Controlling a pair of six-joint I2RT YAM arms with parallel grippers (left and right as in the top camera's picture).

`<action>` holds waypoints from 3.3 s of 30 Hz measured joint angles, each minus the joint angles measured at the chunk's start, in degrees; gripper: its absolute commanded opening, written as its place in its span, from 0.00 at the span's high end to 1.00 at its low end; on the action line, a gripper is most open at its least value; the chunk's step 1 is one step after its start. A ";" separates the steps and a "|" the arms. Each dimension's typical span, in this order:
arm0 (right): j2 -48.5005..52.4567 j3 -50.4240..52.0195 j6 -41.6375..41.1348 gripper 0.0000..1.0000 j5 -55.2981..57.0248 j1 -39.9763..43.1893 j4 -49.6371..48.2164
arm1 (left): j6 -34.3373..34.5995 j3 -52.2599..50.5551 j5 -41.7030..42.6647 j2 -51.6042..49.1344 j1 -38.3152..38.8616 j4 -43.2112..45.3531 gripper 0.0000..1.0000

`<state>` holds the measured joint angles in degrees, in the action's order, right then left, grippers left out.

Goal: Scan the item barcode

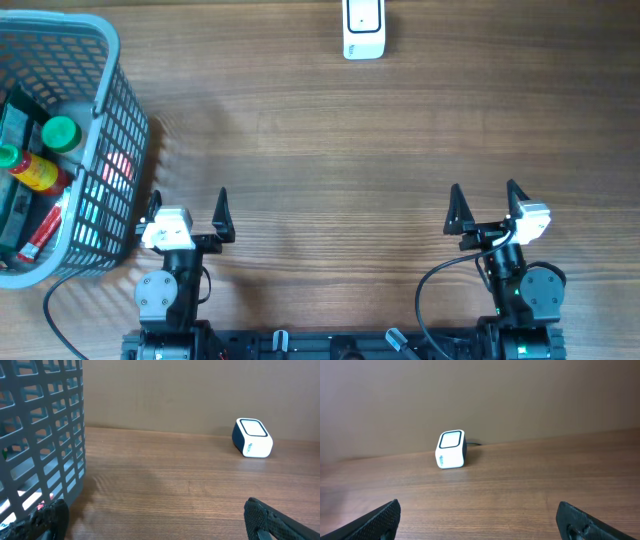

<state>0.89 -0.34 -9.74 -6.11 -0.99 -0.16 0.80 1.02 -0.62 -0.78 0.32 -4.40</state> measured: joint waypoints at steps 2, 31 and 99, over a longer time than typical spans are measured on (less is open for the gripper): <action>0.00 0.00 0.00 0.00 0.20 -0.63 0.00 | 0.00 0.00 0.04 0.00 0.00 0.00 0.00; 0.00 0.00 0.00 0.00 0.20 -0.63 0.00 | 0.00 0.00 0.04 0.00 0.00 0.00 0.00; 0.00 0.00 0.02 0.00 0.20 -0.63 0.17 | 8.76 72.87 12.98 -47.67 0.15 -35.41 0.00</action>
<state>0.89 -0.34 -9.72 -5.91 -1.63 0.01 9.56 73.89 12.36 -48.45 0.47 -39.81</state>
